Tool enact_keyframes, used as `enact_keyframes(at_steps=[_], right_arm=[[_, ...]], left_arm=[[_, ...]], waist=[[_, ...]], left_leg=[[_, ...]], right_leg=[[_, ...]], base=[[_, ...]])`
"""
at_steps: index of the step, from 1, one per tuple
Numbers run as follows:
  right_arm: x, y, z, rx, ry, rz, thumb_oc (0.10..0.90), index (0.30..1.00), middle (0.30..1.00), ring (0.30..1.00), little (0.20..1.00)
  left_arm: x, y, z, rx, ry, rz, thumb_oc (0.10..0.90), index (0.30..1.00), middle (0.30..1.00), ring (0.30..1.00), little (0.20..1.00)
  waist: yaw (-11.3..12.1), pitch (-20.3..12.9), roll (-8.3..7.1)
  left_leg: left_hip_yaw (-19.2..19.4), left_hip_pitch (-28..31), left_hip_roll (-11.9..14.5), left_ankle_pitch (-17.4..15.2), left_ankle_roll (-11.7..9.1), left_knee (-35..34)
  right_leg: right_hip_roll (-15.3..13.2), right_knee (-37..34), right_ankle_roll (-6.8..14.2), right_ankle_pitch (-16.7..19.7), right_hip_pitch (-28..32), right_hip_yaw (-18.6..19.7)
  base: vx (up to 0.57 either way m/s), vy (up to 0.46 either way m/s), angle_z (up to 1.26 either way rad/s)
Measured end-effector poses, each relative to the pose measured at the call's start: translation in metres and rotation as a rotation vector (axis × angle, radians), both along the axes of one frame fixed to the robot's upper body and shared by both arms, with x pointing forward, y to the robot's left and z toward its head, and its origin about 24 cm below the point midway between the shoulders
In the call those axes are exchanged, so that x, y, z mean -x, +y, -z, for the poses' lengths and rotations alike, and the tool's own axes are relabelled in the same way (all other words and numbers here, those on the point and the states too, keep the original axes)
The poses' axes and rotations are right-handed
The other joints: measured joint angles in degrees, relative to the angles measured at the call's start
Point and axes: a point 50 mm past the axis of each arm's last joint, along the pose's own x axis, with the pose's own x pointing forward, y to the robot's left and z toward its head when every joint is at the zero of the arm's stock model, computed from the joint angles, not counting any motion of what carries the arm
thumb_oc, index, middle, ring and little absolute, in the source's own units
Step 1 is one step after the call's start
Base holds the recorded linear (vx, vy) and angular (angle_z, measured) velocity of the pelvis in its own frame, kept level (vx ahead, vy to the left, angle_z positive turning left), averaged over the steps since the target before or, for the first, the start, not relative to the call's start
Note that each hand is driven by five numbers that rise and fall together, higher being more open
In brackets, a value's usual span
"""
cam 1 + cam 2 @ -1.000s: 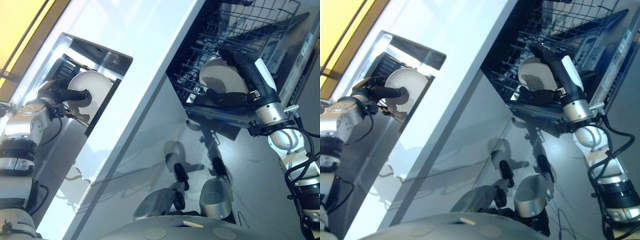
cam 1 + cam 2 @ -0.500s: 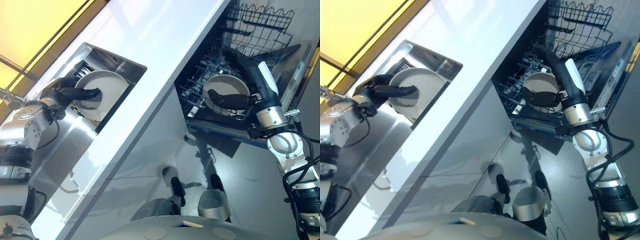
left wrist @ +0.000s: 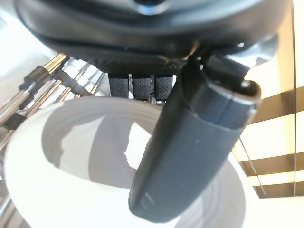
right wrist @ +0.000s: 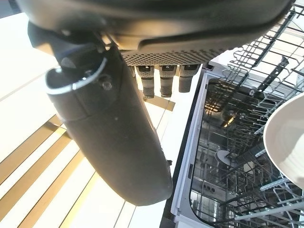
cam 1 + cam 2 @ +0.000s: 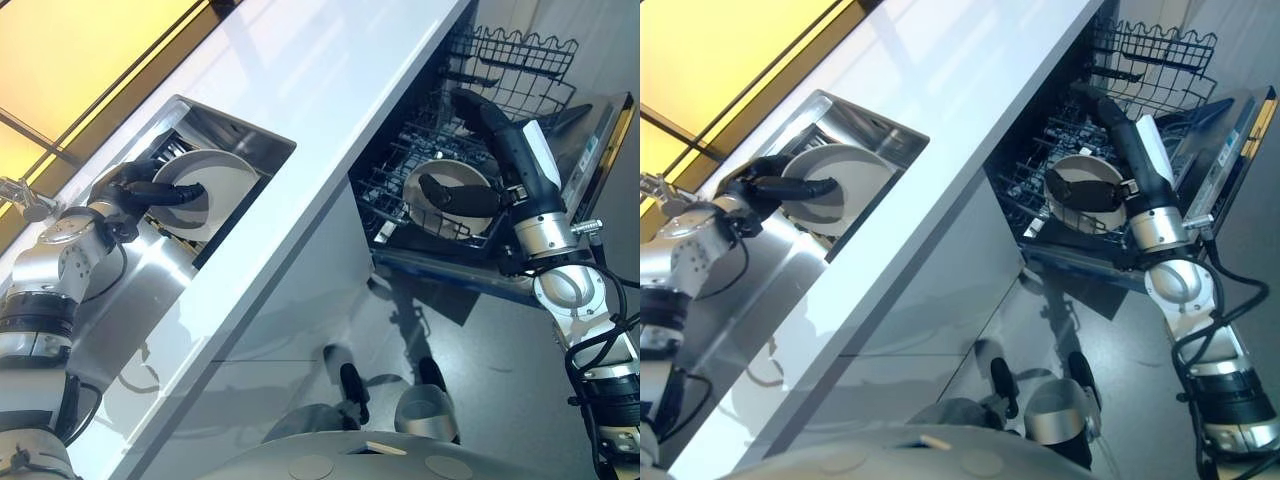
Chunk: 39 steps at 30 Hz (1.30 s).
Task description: Pick up plates and place into dishwasher.
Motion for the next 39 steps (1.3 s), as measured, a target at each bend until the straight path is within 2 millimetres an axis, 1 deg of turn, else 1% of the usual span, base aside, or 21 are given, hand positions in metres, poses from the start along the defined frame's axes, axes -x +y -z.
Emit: enact_keyframes(at_steps=[3,6,9,14,16,18,20,22,25,30,35,39], right_arm=[[0.0,0.003,0.001,0.001,-0.002,-0.017,0.8,0.9,0.9,0.9,0.9],[0.0,0.002,0.0,-0.005,-0.012,-0.008,0.8,0.9,0.9,0.9,0.9],[0.001,0.002,-0.001,-0.01,-0.03,0.004,0.8,0.9,0.9,0.9,0.9],[0.001,0.002,-0.001,-0.012,-0.035,0.002,0.8,0.9,0.9,0.9,0.9],[0.001,0.004,0.0,-0.012,-0.033,-0.002,0.8,0.9,0.9,0.9,0.9],[0.001,0.005,0.001,-0.014,-0.034,-0.008,0.8,0.9,0.9,0.9,0.9],[0.001,0.007,0.002,-0.018,-0.037,-0.013,0.8,0.9,0.9,0.9,0.9],[0.002,0.008,0.002,-0.021,-0.041,-0.016,0.8,0.9,0.9,0.9,0.9],[0.002,0.008,0.002,-0.023,-0.045,-0.016,0.8,0.9,0.9,0.9,0.9],[0.001,0.01,-0.003,-0.027,-0.077,-0.029,0.8,0.9,0.9,0.9,0.9],[-0.002,0.012,-0.014,-0.049,-0.142,-0.029,0.8,0.9,0.9,0.9,0.9],[-0.01,0.009,-0.034,-0.087,-0.261,0.019,0.8,0.9,0.9,0.9,0.9]], left_arm=[[0.001,0.005,0.002,-0.025,-0.001,-0.055,0.1,0.3,0.3,0.3,0.2],[0.003,0.016,0.004,-0.074,0.004,-0.138,0.1,0.3,0.3,0.3,0.2],[0.005,0.023,0.003,-0.123,-0.006,-0.209,0.1,0.3,0.3,0.3,0.2],[0.004,0.025,-0.003,-0.141,-0.038,-0.266,0.1,0.3,0.3,0.3,0.2],[0.004,0.028,-0.008,-0.145,-0.071,-0.304,0.1,0.3,0.3,0.3,0.2],[0.004,0.033,-0.019,-0.167,-0.117,-0.358,0.1,0.3,0.3,0.3,0.2],[0.007,0.04,-0.027,-0.19,-0.133,-0.398,0.1,0.3,0.3,0.3,0.2],[0.01,0.048,-0.036,-0.214,-0.169,-0.456,0.1,0.3,0.3,0.3,0.2],[0.012,0.052,-0.046,-0.237,-0.201,-0.495,0.1,0.3,0.3,0.3,0.2],[0.015,0.058,-0.055,-0.244,-0.252,-0.55,0.1,0.3,0.3,0.3,0.2],[0.017,0.061,-0.069,-0.274,-0.302,-0.551,0.1,0.3,0.3,0.3,0.2],[0.014,0.05,-0.086,-0.285,-0.378,-0.502,0.1,0.3,0.3,0.3,0.2]], waist=[[0.05,-0.76,-0.94],[0.36,-1.72,-1.9],[0.65,-1.95,-2.26],[1.48,-2.18,-2.98],[1.59,-2.35,-3.63],[1.5,-2.52,-4.62],[1.58,-2.6,-5.27],[1.96,-2.58,-5.8],[2.43,-2.6,-6.49],[3.83,-2.7,-7.23],[4.34,-2.68,-8.66],[4.77,-2.74,-10.05]], left_leg=[[-0.32,-0.17,0.5,0.08,0.11,0.01],[-0.42,-0.3,0.98,0.03,0.03,-0.05],[-0.45,-0.33,1.13,-0.01,-0.03,-0.09],[-0.64,-0.37,1.31,0.16,0.22,-0.02],[-0.8,-0.37,1.5,0.16,0.2,-0.01],[-1.24,-0.36,1.63,0.2,0.12,-0.01],[-1.31,-0.41,1.73,0.17,0.03,-0.01],[-1.38,-0.43,1.68,0.16,0.01,0.0],[-1.82,-0.33,1.6,0.16,0.01,0.0],[-2.19,-0.34,1.6,0.18,-0.03,-0.01],[-2.66,-0.4,1.58,0.25,-0.1,-0.01],[-3.05,-0.38,1.59,0.37,-0.17,0.0]], right_leg=[[0.5,-0.23,-0.3,0.2,0.05,-0.43],[0.98,-0.92,-0.53,0.36,0.22,-0.54],[1.14,-0.92,-0.66,0.45,0.22,-0.54],[1.35,-0.98,-0.95,0.65,0.28,-0.66],[1.55,-1.12,-0.96,0.65,0.41,-0.77],[1.73,-1.76,-1.19,0.82,0.86,-0.94],[1.86,-2.02,-1.34,0.92,0.95,-1.02],[1.81,-2.18,-1.34,0.92,1.07,-1.09],[1.76,-2.77,-1.36,0.94,1.71,-1.17],[1.8,-2.92,-1.36,0.94,1.96,-1.3],[1.8,-2.93,-1.36,0.94,2.14,-2.06],[1.82,-2.94,-1.37,0.93,2.41,-2.38]], base=[[-0.03,-0.029,0.02],[-0.04,-0.031,0.0],[-0.03,-0.039,-0.01],[-0.01,-0.053,0.01],[-0.01,-0.047,0.03],[-0.02,-0.034,0.05],[-0.01,-0.015,0.02],[-0.02,-0.034,0.03],[-0.02,-0.02,0.09],[-0.03,-0.031,0.05],[-0.03,-0.032,0.04],[-0.02,-0.051,0.06]])
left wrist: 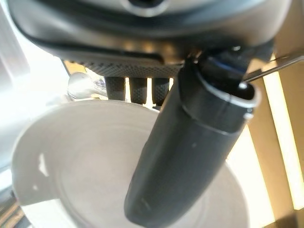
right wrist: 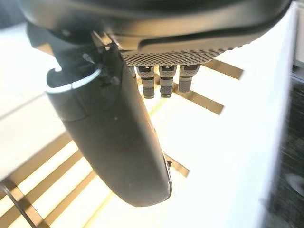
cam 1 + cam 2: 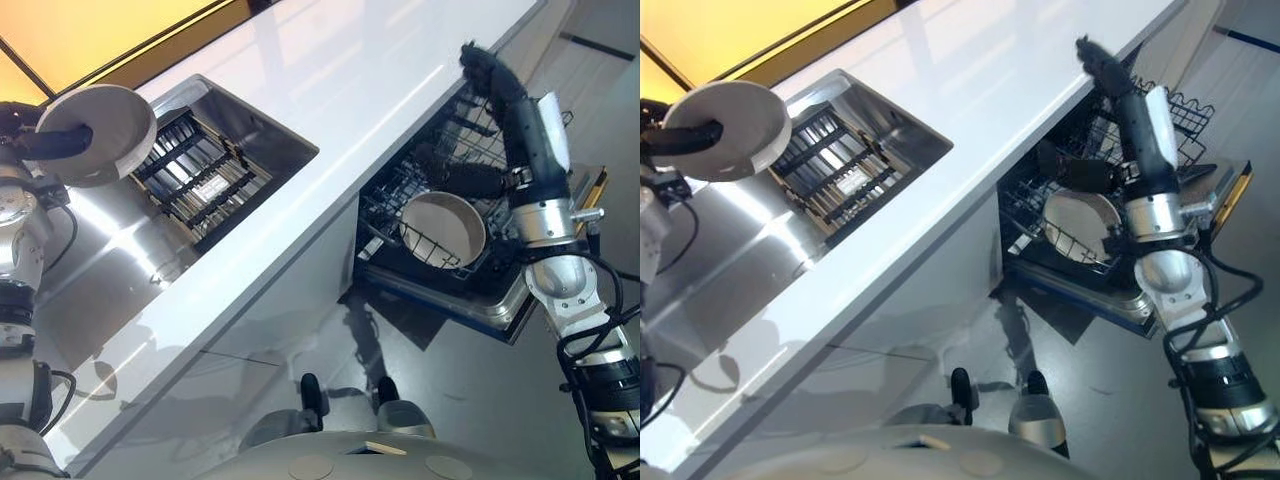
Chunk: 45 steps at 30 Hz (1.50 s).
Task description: Pick up plates and place into dishwasher.
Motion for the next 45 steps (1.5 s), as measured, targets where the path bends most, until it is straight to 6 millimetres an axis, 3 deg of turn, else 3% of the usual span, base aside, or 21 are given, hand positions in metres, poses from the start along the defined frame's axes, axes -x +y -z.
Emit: enact_keyframes(at_steps=[7,10,13,17,20,26,31,40,42,45], right_arm=[[-0.004,0.007,-0.041,0.025,-0.172,-0.048,0.8,0.9,0.9,0.9,0.9],[-0.009,0.014,-0.05,0.062,-0.105,-0.157,0.8,0.9,0.9,0.9,0.9],[-0.018,0.022,-0.048,0.051,0.026,-0.246,0.8,0.9,0.9,0.9,0.9],[-0.03,0.042,-0.026,0.029,0.234,-0.342,0.8,0.9,0.9,0.9,0.9],[-0.035,0.06,-0.011,-0.034,0.326,-0.4,0.8,0.9,0.9,0.9,0.9],[-0.038,0.091,-0.006,-0.065,0.364,-0.495,0.8,0.9,0.9,0.9,0.9],[-0.039,0.102,-0.011,-0.114,0.33,-0.506,0.8,0.9,0.9,0.9,0.9],[-0.04,0.105,-0.011,-0.184,0.303,-0.463,0.8,0.9,0.9,0.9,0.9],[-0.04,0.105,-0.011,-0.191,0.299,-0.454,0.1,0.3,0.3,0.3,0.2],[-0.04,0.104,-0.011,-0.192,0.291,-0.44,0.1,0.3,0.3,0.3,0.2]], left_arm=[[-0.006,-0.041,-0.034,-0.093,-0.118,0.205,0.1,0.3,0.3,0.3,0.2],[-0.011,-0.06,-0.048,-0.152,-0.153,0.306,0.1,0.3,0.3,0.3,0.2],[-0.013,-0.079,-0.059,-0.199,-0.187,0.401,0.1,0.3,0.3,0.3,0.2],[-0.011,-0.111,-0.069,-0.271,-0.23,0.565,0.1,0.3,0.3,0.3,0.2],[-0.01,-0.136,-0.069,-0.297,-0.251,0.675,0.1,0.3,0.3,0.3,0.2],[-0.008,-0.17,-0.062,-0.311,-0.256,0.826,0.1,0.3,0.3,0.3,0.2],[-0.011,-0.183,-0.056,-0.28,-0.258,0.877,0.1,0.3,0.3,0.3,0.2],[-0.013,-0.2,-0.048,-0.227,-0.264,0.938,0.1,0.3,0.3,0.3,0.2],[-0.013,-0.203,-0.047,-0.216,-0.258,0.946,0.1,0.3,0.3,0.3,0.2],[-0.013,-0.207,-0.045,-0.2,-0.258,0.963,0.1,0.3,0.3,0.3,0.2]], waist=[[1.37,-0.03,-0.53],[1.59,-0.04,-0.56],[2.18,-0.13,-0.73],[3.03,-0.24,-0.92],[3.45,-0.28,-1.01],[3.67,-0.42,-1.24],[3.65,-0.46,-1.29],[3.88,-0.47,-1.29],[3.98,-0.47,-1.29],[4.29,-0.47,-1.29]], left_leg=[[-1.02,0.03,-0.05,0.13,-0.07,0.01],[-1.53,-0.03,-0.01,0.32,-0.18,0.01],[-1.7,-0.02,0.01,0.37,-0.25,0.01],[-1.99,0.02,0.0,0.4,-0.3,0.01],[-2.34,0.07,-0.01,0.45,-0.29,0.01],[-2.23,0.13,-0.01,0.43,-0.32,0.01],[-1.59,0.36,0.03,0.46,-0.28,0.02],[-1.46,0.49,0.05,0.46,-0.27,0.02],[-1.46,0.49,0.04,0.46,-0.27,0.02],[-1.42,0.5,0.06,0.46,-0.27,0.02]], right_leg=[[0.06,-0.02,-0.15,-0.1,0.43,-0.46],[0.12,-0.02,-0.2,-0.13,0.71,-1.49],[0.17,-0.02,-0.21,-0.14,0.82,-1.61],[0.18,-0.03,-0.22,-0.15,0.99,-1.77],[0.19,-0.04,-0.22,-0.15,1.21,-2.09],[0.18,-0.04,-0.22,-0.16,1.21,-1.94],[0.17,-0.04,-0.23,-0.15,1.28,-1.63],[0.17,-0.04,-0.22,-0.15,1.36,-1.66],[0.17,-0.04,-0.23,-0.15,1.36,-1.66],[0.17,-0.04,-0.23,-0.15,1.36,-1.64]], base=[[-0.04,-0.054,0.06],[-0.05,-0.037,0.11],[-0.03,-0.032,0.05],[-0.04,-0.041,0.04],[-0.04,-0.033,0.06],[-0.01,-0.005,0.0],[-0.01,-0.008,-0.02],[0.0,0.0,0.0],[0.0,0.0,0.0],[0.0,0.0,0.0]])
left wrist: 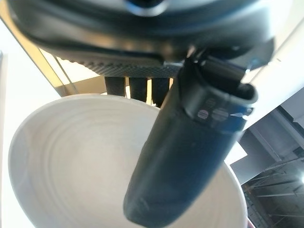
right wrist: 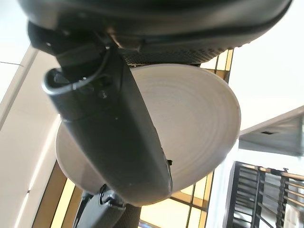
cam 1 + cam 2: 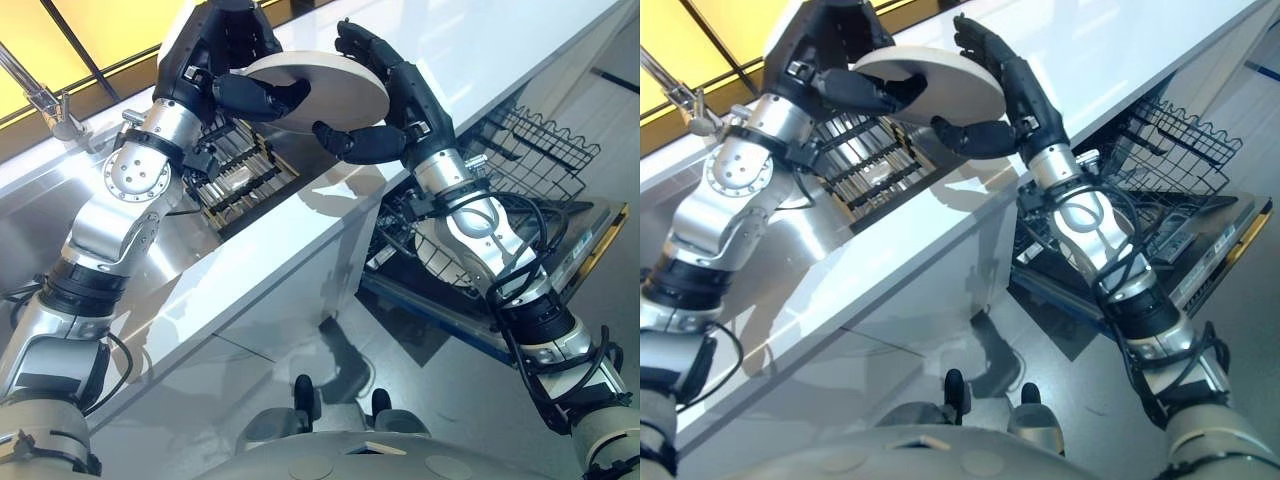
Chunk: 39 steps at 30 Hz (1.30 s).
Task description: Pick up plates and place into dishwasher.
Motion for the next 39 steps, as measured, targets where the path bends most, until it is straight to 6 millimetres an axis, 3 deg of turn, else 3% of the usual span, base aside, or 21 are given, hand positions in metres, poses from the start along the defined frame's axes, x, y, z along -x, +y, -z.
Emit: enact_keyframes(at_steps=[20,21,22,23,24,34,39], right_arm=[[0.0,-0.002,-0.001,0.045,-0.034,0.034,0.1,0.3,0.3,0.3,0.2],[0.0,-0.002,-0.001,0.049,-0.036,0.037,0.1,0.3,0.3,0.3,0.2],[0.0,-0.002,-0.001,0.051,-0.037,0.037,0.1,0.3,0.3,0.3,0.2],[0.0,-0.002,-0.001,0.051,-0.038,0.037,0.1,0.3,0.3,0.3,0.2],[0.0,-0.002,-0.001,0.052,-0.038,0.037,0.1,0.3,0.3,0.3,0.2],[0.0,-0.007,0.001,0.042,-0.043,0.085,0.1,0.3,0.3,0.3,0.2],[0.001,-0.033,0.001,0.015,-0.078,0.237,0.1,0.3,0.3,0.3,0.2]], left_arm=[[0.001,-0.002,0.003,-0.02,0.023,0.026,0.1,0.3,0.3,0.3,0.2],[0.001,-0.002,0.004,-0.02,0.024,0.026,0.193,0.38,0.38,0.38,0.293],[0.001,-0.002,0.004,-0.021,0.027,0.028,0.355,0.519,0.519,0.519,0.455],[0.001,-0.002,0.005,-0.021,0.027,0.029,0.402,0.559,0.559,0.559,0.502],[0.002,-0.002,0.005,-0.021,0.027,0.031,0.8,0.9,0.9,0.9,0.9],[0.018,-0.016,-0.003,-0.045,-0.03,0.133,0.8,0.9,0.9,0.9,0.9],[0.024,-0.011,-0.001,-0.019,-0.053,0.125,0.8,0.9,0.9,0.9,0.9]], waist=[[0.68,-0.01,-0.02],[0.69,-0.01,-0.02],[0.66,-0.01,-0.02],[0.64,-0.01,-0.02],[0.66,-0.01,-0.02],[0.91,-0.01,-0.03],[0.78,-0.01,-0.03]], left_leg=[[-0.58,-0.06,-0.05,0.01,0.0,-0.01],[-0.72,-0.07,-0.06,0.01,0.01,-0.01],[-0.91,-0.07,-0.07,0.02,0.01,-0.01],[-0.97,-0.08,-0.08,0.02,0.01,-0.01],[-1.06,-0.15,-0.08,0.04,-0.01,-0.01],[-1.44,-0.44,-0.18,0.05,-0.29,-0.01],[-1.36,-0.43,-0.18,0.03,-0.31,-0.01]], right_leg=[[0.0,0.0,0.0,0.0,0.21,-0.28],[0.0,0.0,0.0,0.0,0.25,-0.37],[0.0,0.0,0.0,0.0,0.3,-0.5],[0.0,0.0,0.0,0.0,0.31,-0.57],[0.0,0.0,0.0,0.0,0.31,-0.92],[-0.03,-0.01,0.0,-0.01,0.34,-1.46],[-0.03,-0.01,0.0,-0.01,0.31,-1.43]], base=[[0.0,0.0,0.0],[-0.01,-0.003,0.05],[-0.01,-0.002,0.04],[-0.01,-0.004,0.05],[0.0,-0.004,0.07],[0.0,-0.002,0.03],[0.0,0.0,0.0]])
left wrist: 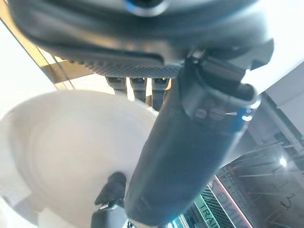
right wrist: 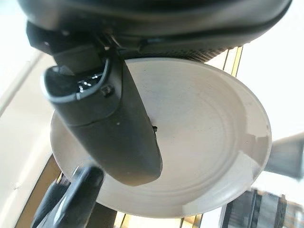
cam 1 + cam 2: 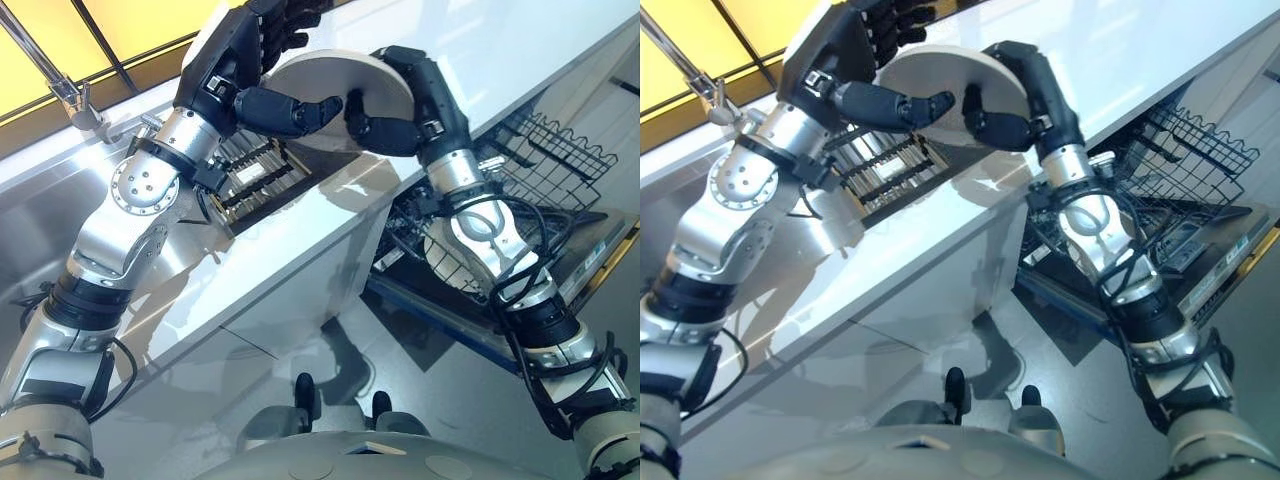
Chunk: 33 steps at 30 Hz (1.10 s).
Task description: Pick up plates and place into dishwasher.
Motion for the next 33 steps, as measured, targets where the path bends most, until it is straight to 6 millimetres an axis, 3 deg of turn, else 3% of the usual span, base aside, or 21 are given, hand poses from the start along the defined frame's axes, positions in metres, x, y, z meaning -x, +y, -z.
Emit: enact_keyframes(at_steps=[6,15,21,25,33], right_arm=[[0.006,-0.043,0.003,0.007,-0.045,0.225,0.1,0.3,0.3,0.3,0.2],[0.012,-0.07,-0.012,0.06,-0.216,0.43,0.1,0.3,0.3,0.3,0.2],[0.03,-0.119,-0.025,0.034,-0.295,0.653,0.1,0.3,0.3,0.3,0.2],[0.033,-0.134,-0.015,0.043,-0.258,0.719,0.1,0.3,0.3,0.3,0.2],[0.041,-0.15,0.016,0.17,-0.174,0.833,0.1,0.3,0.3,0.3,0.2]], left_arm=[[0.004,0.022,0.013,0.043,0.028,-0.074,0.8,0.9,0.9,0.9,0.9],[0.006,0.03,0.021,0.051,0.056,-0.103,0.8,0.9,0.9,0.9,0.9],[0.005,0.056,0.038,0.047,0.106,-0.224,0.8,0.9,0.9,0.9,0.9],[0.0,0.071,0.054,0.06,0.175,-0.299,0.8,0.9,0.9,0.9,0.9],[0.001,0.089,0.067,0.1,0.215,-0.396,0.8,0.9,0.9,0.9,0.9]], waist=[[-0.16,0.0,0.0],[-0.04,0.0,-0.02],[0.04,-0.01,-0.06],[-0.46,-0.1,-0.2],[-0.55,-0.42,-0.75]], left_leg=[[0.12,0.01,0.03,-0.01,-0.01,0.0],[-0.07,-0.01,0.02,-0.02,-0.01,-0.01],[-0.29,0.07,0.03,-0.02,0.0,-0.01],[-0.4,0.13,0.07,-0.01,0.0,-0.06],[-0.44,0.02,0.07,0.0,0.05,-0.04]], right_leg=[[0.02,0.0,0.0,0.0,-0.03,0.07],[0.04,0.0,0.0,0.0,0.04,0.07],[0.08,0.0,0.0,-0.01,0.26,-0.01],[0.09,0.0,-0.01,-0.02,0.28,0.03],[0.11,0.0,-0.12,-0.09,0.23,0.02]], base=[[0.01,-0.005,0.0],[0.02,-0.011,0.01],[0.01,-0.009,0.01],[0.01,-0.008,-0.02],[0.0,-0.004,0.01]])
